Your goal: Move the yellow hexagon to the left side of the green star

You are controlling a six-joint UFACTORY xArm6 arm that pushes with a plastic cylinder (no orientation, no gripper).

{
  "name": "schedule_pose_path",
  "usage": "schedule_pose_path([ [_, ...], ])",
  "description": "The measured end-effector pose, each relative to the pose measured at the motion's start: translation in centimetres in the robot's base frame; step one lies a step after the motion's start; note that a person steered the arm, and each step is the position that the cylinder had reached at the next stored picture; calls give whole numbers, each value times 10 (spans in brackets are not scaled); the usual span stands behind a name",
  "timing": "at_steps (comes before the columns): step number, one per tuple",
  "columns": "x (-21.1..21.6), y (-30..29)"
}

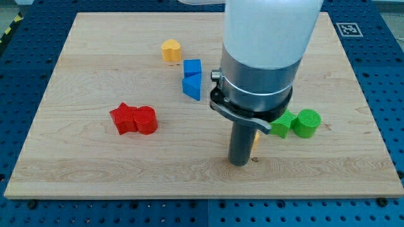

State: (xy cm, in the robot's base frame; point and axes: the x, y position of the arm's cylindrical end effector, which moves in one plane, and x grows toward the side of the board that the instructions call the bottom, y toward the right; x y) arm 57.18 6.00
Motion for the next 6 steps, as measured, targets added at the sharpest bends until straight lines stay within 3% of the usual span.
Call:
schedule_pose_path([
  [1, 0, 29],
  [4, 0, -11],
  [6, 0, -4],
])
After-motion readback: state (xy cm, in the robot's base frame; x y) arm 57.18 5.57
